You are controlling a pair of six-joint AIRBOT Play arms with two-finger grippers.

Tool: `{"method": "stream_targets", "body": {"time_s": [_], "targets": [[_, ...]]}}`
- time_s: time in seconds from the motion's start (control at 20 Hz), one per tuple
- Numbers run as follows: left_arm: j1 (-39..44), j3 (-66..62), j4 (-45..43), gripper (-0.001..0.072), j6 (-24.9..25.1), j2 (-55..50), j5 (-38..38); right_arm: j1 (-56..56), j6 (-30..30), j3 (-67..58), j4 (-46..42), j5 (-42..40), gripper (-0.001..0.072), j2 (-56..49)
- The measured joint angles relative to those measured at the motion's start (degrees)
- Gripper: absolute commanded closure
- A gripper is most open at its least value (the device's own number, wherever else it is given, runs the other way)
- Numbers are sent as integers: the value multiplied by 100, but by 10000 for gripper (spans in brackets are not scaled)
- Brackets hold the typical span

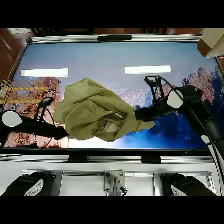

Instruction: Fold the shirts.

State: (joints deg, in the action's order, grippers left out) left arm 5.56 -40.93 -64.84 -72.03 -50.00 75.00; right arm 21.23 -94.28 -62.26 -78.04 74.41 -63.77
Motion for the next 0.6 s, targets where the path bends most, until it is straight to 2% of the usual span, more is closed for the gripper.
{"method": "stream_targets", "body": {"time_s": [0.2,0.4,0.45,0.6], "targets": [[142,-295,-155,-13,232,0,402,0,0,302,103,-166,654,0],[348,-647,-232,-12,173,-260,13,0,0,387,195,-354,654,0],[472,-686,-238,57,151,-450,-81,0,0,396,236,-413,654,0],[970,-748,-256,67,111,-1167,-420,0,0,411,328,-494,654,0]]}}
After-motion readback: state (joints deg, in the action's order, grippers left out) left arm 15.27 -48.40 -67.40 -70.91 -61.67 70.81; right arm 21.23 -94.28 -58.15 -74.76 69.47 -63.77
